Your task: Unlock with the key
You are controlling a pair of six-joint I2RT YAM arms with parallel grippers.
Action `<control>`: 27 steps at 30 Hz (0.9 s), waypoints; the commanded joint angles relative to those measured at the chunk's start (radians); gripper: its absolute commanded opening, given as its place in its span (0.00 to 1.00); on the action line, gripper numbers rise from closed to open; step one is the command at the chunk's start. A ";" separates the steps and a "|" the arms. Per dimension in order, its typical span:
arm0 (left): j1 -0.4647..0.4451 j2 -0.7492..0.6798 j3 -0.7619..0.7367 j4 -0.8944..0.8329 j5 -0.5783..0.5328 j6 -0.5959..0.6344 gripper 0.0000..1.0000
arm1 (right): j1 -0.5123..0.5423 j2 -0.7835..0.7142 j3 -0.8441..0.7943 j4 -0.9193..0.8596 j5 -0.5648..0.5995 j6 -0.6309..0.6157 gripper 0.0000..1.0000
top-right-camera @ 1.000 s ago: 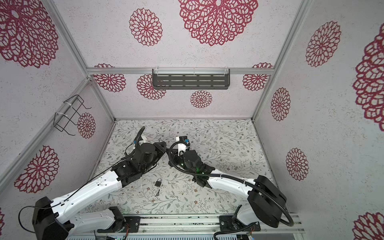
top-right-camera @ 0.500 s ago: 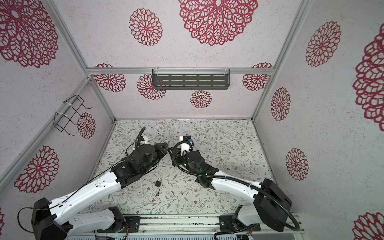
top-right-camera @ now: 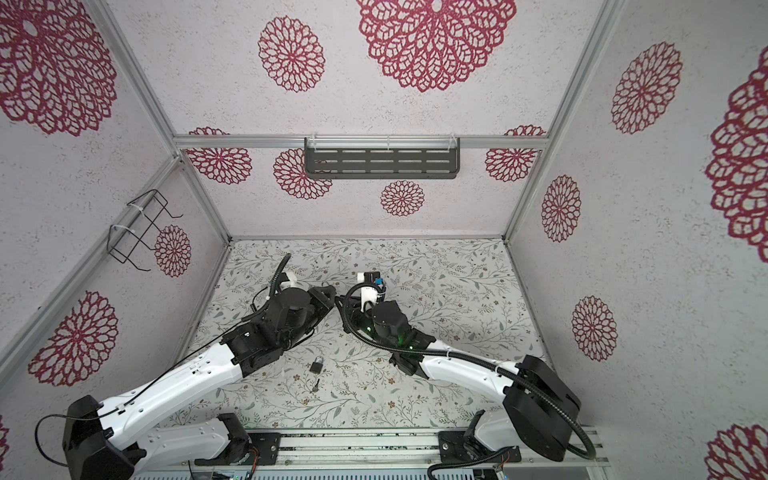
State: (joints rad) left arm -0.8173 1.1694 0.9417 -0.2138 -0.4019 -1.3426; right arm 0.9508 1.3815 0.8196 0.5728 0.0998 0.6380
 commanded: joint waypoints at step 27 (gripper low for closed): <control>0.007 -0.037 -0.050 0.192 0.032 -0.056 0.00 | -0.015 0.033 0.033 0.087 -0.058 0.233 0.02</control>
State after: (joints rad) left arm -0.8059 1.1667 0.8989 -0.1127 -0.4026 -1.3796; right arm 0.9401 1.4166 0.8406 0.6239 0.0540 0.8223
